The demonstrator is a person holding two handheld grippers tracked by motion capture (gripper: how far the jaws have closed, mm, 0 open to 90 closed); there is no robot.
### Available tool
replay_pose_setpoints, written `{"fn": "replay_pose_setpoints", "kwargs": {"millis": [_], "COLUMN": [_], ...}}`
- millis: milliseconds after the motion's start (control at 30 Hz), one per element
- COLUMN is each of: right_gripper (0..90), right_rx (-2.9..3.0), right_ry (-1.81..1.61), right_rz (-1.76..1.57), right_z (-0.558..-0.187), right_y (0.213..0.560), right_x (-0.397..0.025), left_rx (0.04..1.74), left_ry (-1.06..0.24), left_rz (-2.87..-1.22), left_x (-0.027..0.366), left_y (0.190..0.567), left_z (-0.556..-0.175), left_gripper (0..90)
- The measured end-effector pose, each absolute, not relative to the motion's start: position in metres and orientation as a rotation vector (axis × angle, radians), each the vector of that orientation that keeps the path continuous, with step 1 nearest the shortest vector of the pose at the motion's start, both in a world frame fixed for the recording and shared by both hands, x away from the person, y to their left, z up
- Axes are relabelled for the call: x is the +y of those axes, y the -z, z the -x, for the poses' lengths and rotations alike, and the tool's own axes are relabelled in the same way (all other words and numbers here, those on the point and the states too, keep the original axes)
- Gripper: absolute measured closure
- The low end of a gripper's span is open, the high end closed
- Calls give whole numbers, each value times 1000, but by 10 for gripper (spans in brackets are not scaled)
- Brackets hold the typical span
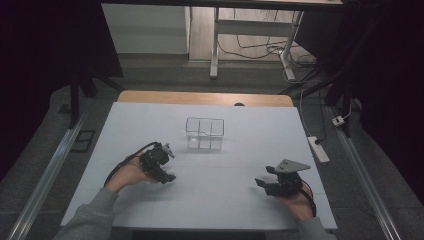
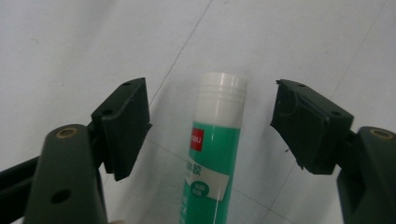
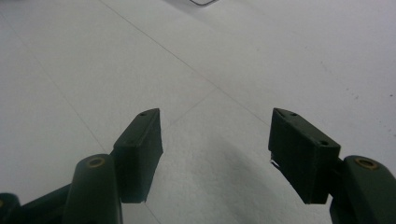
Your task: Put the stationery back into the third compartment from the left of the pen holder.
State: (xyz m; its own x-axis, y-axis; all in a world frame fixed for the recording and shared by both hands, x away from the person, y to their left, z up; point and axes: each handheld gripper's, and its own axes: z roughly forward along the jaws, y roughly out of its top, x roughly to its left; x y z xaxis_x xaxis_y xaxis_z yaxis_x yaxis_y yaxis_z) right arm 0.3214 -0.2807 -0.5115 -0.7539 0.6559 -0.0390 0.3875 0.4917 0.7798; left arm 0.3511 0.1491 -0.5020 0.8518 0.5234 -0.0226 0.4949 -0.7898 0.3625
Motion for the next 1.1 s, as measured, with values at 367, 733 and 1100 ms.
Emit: {"fn": "replay_pose_setpoints", "kwargs": {"millis": [367,733,1100], "right_gripper": [341,342,346], "right_rx": [2413,2416,2395], "right_ry": [-1131,-1121,-1149], "right_rz": [-877,-876,-889], "right_z": [-322,-323,-324], "right_y": [512,512,511], "right_x": [-281,-281,-283], "left_rx": [726,684,738], "left_ry": [-90,-105,-155], "left_rz": [-2721,-2737,-2574], "left_x": [142,143,168], "left_y": [507,509,490], "left_z": [-355,-352,-348], "left_gripper": [485,639,642]}}
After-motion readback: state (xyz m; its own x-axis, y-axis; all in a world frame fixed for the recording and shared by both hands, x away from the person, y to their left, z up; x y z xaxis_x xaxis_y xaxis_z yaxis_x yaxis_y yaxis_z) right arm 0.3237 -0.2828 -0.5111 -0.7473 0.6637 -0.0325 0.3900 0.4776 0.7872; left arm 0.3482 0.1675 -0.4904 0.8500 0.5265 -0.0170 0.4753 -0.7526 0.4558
